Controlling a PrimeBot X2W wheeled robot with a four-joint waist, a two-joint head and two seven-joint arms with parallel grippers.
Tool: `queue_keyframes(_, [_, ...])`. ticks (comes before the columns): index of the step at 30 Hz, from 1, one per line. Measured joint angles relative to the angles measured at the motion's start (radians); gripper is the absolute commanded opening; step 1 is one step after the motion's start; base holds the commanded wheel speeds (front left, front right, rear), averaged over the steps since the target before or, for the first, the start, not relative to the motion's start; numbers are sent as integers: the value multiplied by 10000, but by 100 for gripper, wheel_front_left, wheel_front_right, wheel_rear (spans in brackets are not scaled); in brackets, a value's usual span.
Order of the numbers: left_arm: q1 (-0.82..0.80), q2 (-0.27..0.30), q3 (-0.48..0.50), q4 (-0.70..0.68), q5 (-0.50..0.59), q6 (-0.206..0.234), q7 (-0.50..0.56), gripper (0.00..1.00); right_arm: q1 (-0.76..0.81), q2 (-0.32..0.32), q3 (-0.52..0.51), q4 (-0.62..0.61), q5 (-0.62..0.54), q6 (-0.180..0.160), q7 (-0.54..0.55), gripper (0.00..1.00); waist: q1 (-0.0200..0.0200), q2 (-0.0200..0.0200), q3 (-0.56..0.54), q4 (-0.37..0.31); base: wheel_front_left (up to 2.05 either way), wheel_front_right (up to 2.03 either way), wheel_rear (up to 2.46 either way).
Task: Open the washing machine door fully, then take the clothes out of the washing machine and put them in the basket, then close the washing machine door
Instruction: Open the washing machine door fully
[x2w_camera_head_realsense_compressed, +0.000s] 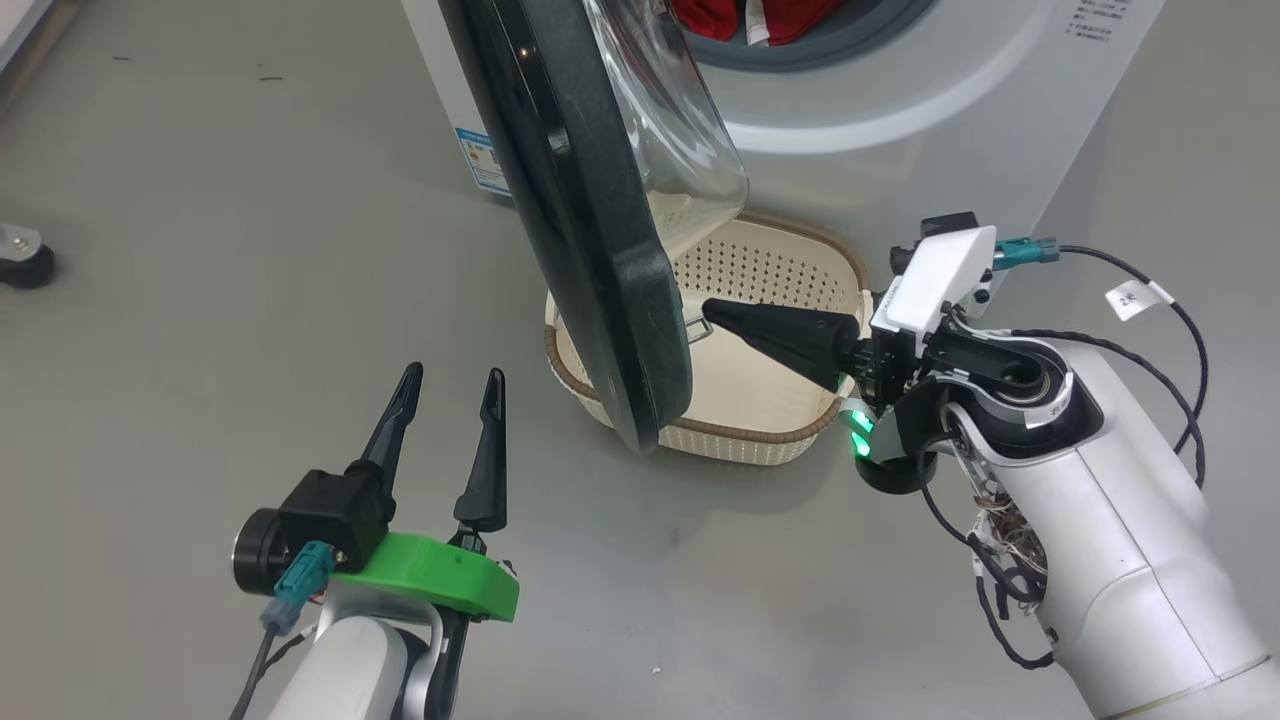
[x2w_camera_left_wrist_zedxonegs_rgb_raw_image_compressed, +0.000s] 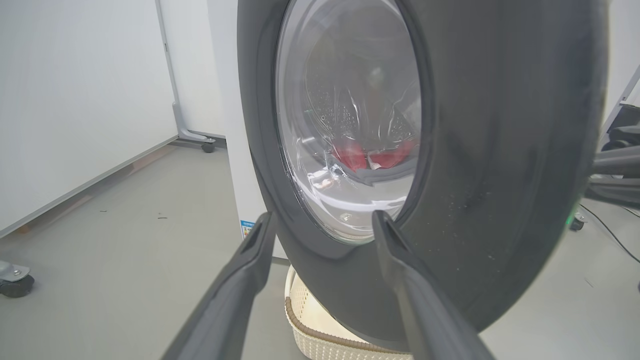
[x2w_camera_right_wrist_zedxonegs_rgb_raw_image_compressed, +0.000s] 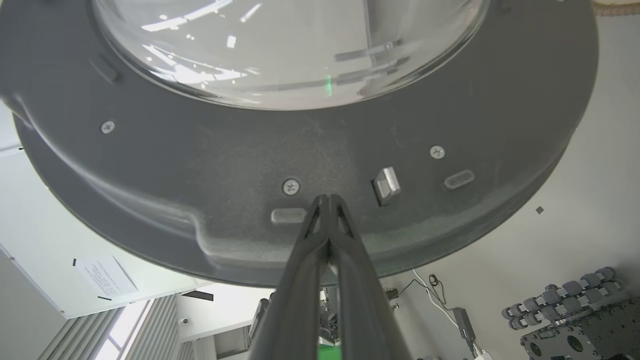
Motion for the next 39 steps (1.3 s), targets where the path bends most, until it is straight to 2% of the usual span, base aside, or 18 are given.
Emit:
queue_keyframes(2, [27, 0, 48, 12, 50, 0, 0, 100, 104, -148, 65, -69, -355, 31, -211, 0, 0, 0, -97, -64, 0, 0, 0])
queue_keyframes(4, [100, 0, 81, 23, 115, -2, 0, 100, 184, -424, 82, -178, -771, 311, -500, 0, 0, 0, -196, -148, 0, 0, 0])
queue_keyframes(8, [232, 0, 290, 77, 240, -2, 0, 100, 327, -1256, 240, -405, -2345, 1068, -1452, 0, 0, 0, -461, -434, 0, 0, 0])
queue_keyframes(17, [456, 228, 711, 136, 462, -115, 0, 100, 1106, -2410, 686, -959, -5212, 1952, -3528, 0, 0, 1, -944, -1142, 0, 0, 0])
queue_keyframes(25, [763, 303, 1266, 130, 466, -190, 0, 100, 2055, -2805, 763, -1442, -7079, 1983, -5545, 0, 0, 0, -1314, -1821, 0, 0, 0])
queue_keyframes(31, [951, 428, 1463, 98, 468, -267, 0, 100, 2768, -3062, 917, -1643, -8077, 1929, -6635, 0, 0, 0, -1531, -2313, 0, 0, 0])
queue_keyframes(36, [991, 424, 1540, 77, 512, -316, 0, 100, 3265, -3179, 738, -1868, -8796, 1634, -7752, 0, 0, 0, -1663, -2607, 0, 0, 0])
queue_keyframes(39, [1015, 414, 1544, 75, 545, -383, 0, 100, 3791, -3195, 525, -2027, -8853, 1476, -8349, 0, -1, 0, -1723, -2693, 0, 0, 0])
